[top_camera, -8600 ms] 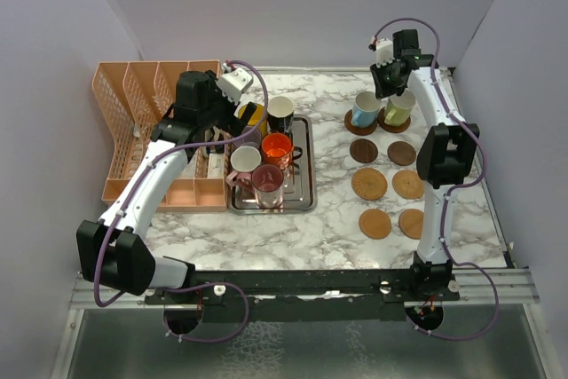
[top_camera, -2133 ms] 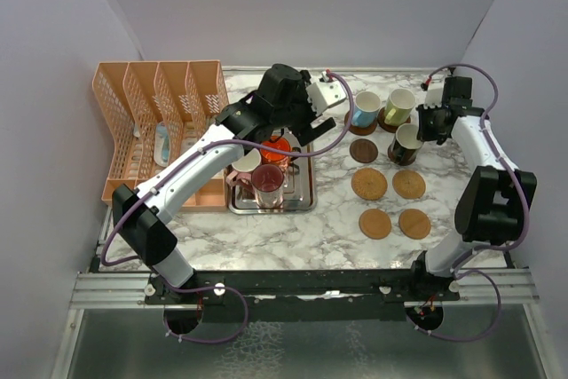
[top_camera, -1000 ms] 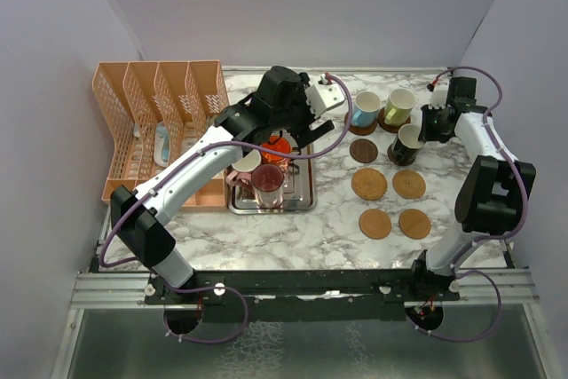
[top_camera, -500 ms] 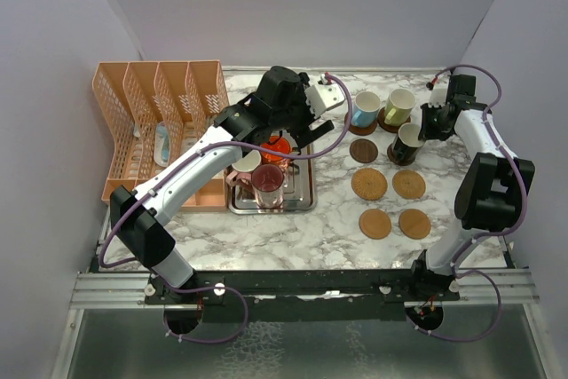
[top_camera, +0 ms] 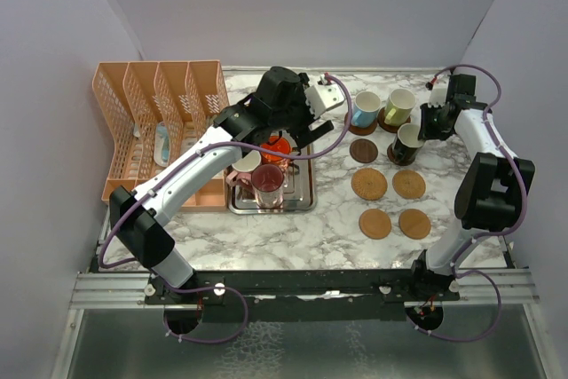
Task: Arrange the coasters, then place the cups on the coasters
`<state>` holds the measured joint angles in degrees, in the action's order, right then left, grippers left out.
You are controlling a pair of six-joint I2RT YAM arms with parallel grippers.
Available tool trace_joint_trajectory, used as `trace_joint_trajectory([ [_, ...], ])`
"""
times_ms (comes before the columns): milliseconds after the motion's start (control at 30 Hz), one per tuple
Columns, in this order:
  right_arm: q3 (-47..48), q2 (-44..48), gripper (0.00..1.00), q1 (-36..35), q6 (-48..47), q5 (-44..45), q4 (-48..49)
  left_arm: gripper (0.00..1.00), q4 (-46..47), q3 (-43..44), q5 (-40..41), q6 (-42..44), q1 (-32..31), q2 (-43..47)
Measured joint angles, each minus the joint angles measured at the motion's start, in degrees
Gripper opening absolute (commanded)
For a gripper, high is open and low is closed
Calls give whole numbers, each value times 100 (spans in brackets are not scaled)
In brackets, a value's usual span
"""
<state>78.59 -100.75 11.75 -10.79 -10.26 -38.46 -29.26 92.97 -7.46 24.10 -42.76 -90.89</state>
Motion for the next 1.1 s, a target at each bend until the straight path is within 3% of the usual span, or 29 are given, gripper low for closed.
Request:
trace_joint_trajectory([
  [200,94,-15,22,0,-2,-63,-87,91,0,-31,2,15,0,24],
  [667,472,-9,45,0,-22,-319,-168,95,-9,-407,201,223,170,92],
  [800,717,35,53,0,-39,-452,-208,95,-39,-442,232,210,422,125],
  [1100,933,649,54,0,-37,-1108,-219,93,-210,-455,210,-271,1565,101],
])
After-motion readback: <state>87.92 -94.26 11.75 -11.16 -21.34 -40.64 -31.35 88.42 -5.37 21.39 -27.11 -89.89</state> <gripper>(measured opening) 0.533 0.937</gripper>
